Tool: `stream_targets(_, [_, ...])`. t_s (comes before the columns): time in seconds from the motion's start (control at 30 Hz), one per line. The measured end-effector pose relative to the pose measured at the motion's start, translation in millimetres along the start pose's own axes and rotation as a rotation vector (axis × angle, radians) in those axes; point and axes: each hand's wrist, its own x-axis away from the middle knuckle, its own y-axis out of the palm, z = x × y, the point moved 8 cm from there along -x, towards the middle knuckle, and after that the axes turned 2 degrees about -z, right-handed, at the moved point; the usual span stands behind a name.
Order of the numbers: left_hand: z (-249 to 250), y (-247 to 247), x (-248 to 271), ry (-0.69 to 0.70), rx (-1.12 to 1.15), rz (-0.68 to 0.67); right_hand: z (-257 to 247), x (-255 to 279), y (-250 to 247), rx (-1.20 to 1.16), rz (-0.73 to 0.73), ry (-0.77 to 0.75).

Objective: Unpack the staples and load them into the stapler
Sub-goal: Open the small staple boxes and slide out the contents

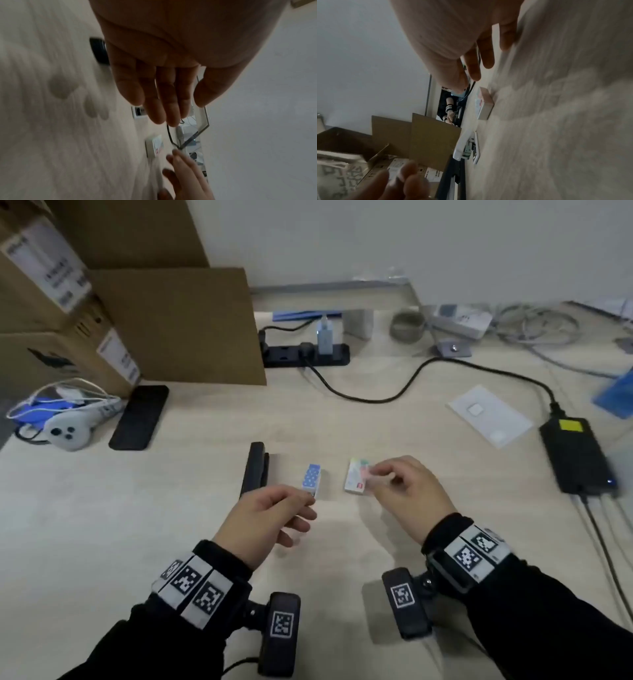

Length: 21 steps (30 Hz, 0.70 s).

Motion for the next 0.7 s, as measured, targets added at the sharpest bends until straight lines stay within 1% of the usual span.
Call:
stream_targets(0.07, [-15.3, 11.6, -10.7, 0.005, 0.072, -0.025, 1.0, -11.3, 7.2, 0.087, 0.046, -0.103])
stream_targets(0.1, [-26.6, 18.5, -15.7, -0.004, 0.111, -0.038, 5.7, -16.9, 14.9, 0.130, 0.036, -0.130])
stream_targets(0.2, [-46.3, 34.3, -24.0, 0.011, 0.243, -0.090, 8.9, -23.4, 29.8, 0.281, 0.014, -0.150])
stream_targets(0.27, [-48.7, 37.0, -27.0, 0.061, 0.273, -0.110, 12.8, -25.8, 32.8, 0.362, 0.024, -0.174])
stream_targets(0.33, [-47.3, 36.4, -29.2, 0.104, 0.278, -0.129, 11.8, -28.5, 32.8, 0.366, 0.029, -0.185])
stream_targets(0.43, [-44.8, 34.8, -29.8, 0.169, 0.266, -0.135, 8.5, -27.8, 32.5, 0.284, 0.037, -0.220])
stream_targets(0.53, [-45.7, 33.0, -32.9, 0.185, 0.257, -0.116, 2.8, -23.7, 31.8, 0.049, 0.033, -0.250])
stream_targets(0.63, [-44.7, 27.3, -29.6, 0.195, 0.306, -0.095, -15.2, -2.4, 37.1, -0.073, 0.039, -0.323])
stream_targets(0.7, [-43.9, 25.7, -25.2, 0.199, 0.311, -0.110, -25.4, 12.9, 48.5, -0.122, 0.028, -0.347])
